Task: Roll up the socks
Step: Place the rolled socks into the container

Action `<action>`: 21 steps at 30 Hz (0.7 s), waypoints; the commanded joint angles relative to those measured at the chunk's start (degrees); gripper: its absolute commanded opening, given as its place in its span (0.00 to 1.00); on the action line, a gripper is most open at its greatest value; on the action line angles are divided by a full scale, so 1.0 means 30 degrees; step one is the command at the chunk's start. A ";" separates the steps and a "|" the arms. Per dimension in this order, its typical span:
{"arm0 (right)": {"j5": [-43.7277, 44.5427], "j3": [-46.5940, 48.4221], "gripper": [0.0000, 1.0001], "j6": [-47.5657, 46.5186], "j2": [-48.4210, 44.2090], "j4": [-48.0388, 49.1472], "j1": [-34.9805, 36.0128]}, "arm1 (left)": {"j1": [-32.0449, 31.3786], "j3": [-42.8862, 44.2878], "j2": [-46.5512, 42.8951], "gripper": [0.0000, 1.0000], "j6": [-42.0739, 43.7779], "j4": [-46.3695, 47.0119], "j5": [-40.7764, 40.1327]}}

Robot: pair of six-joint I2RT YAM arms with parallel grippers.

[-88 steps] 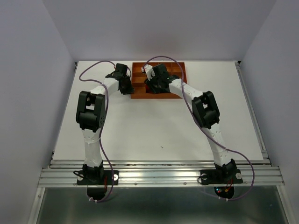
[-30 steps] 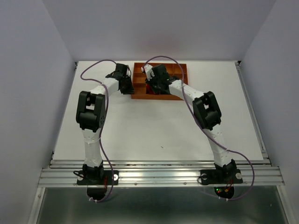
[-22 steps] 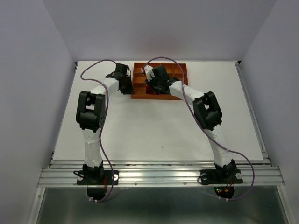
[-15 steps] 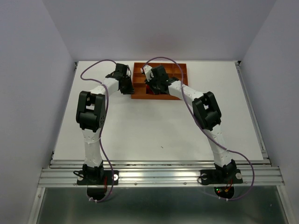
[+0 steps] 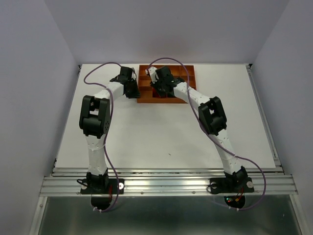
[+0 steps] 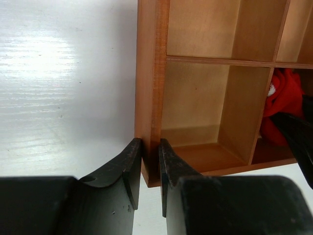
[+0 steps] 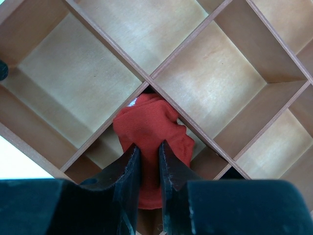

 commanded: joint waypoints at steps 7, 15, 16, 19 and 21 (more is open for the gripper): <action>-0.0234 -0.0955 0.12 0.0937 0.2306 -0.3280 -0.0004 | 0.0038 -0.0209 -0.0207 0.00 0.0194 0.0555 0.0702; -0.0700 -0.2569 0.41 0.1317 -0.0683 -0.1611 0.0172 | 0.0038 -0.0004 -0.0061 0.00 0.0253 0.0466 0.0701; -0.0847 -0.2424 0.47 0.1317 -0.1033 -0.1494 0.0172 | 0.0038 0.0055 -0.0061 0.00 0.0282 0.0466 0.0701; -0.0966 -0.2159 0.55 0.1463 -0.1590 -0.1172 0.0172 | 0.0038 0.0143 -0.0003 0.00 0.0487 0.0437 0.0672; -0.0936 -0.2100 0.56 0.1551 -0.1884 -0.0909 0.0172 | 0.0038 0.0172 -0.0002 0.00 0.0604 0.0408 0.0730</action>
